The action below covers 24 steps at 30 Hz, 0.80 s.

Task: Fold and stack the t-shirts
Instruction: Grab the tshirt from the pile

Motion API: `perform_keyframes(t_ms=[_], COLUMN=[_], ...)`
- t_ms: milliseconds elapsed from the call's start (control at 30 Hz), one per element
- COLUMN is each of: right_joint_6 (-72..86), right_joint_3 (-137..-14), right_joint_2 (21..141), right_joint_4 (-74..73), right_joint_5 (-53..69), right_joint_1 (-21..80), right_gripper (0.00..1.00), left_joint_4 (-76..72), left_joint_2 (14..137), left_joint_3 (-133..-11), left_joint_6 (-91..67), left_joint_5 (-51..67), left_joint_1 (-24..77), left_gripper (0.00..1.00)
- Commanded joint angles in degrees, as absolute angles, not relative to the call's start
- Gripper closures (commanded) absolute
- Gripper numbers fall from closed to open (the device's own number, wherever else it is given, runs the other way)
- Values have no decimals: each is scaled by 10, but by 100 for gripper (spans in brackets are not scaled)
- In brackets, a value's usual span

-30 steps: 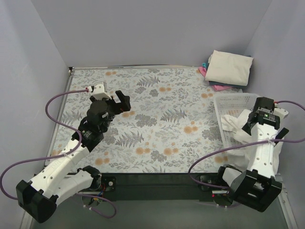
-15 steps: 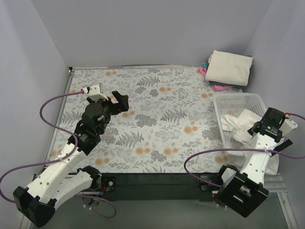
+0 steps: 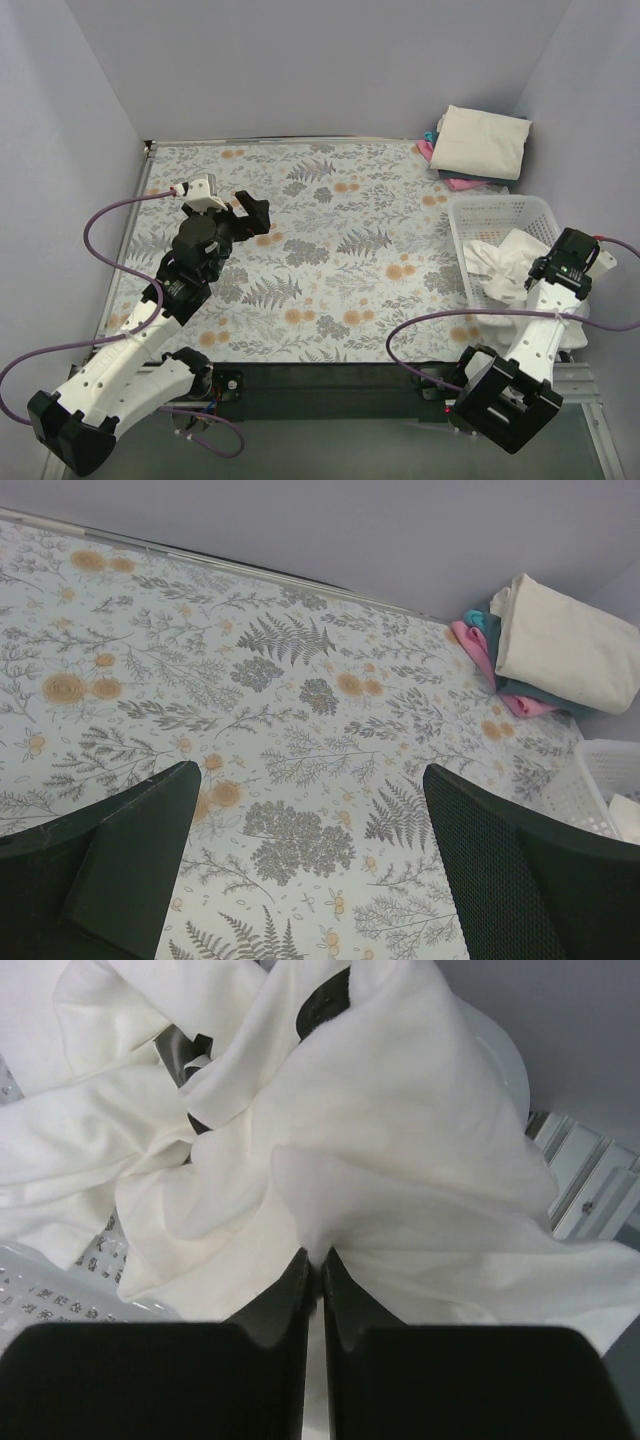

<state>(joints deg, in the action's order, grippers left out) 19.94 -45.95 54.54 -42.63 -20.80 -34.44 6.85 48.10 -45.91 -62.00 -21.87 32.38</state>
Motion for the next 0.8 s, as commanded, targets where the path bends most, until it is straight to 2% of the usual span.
perform_keyframes(t_ms=[0,133,367,567,767], right_joint_6=[185,164,141,157,221], right_joint_3=[-475,-494,-604,-728,-800], right_joint_2=[523,472,376,360,385], right_joint_4=[-406,-407,-412,-392,-313], right_joint_5=[-186,-137,-60,88,225], right_joint_1=[-345,-346,-346,-346,-346], right_gripper=[99,99,99,99,99], left_joint_4=[75,75,75,68,61], left_joint_2=[468,472,473,478,483], left_joint_3=[-470,-472,-470,-463,-458], left_joint_6=[-620,-621,-621,-614,-612], left_joint_5=[-229,-229,-240,-274,-306], left_joint_1=[325,325,325,325,325], left_gripper=[14,14,14,14,14])
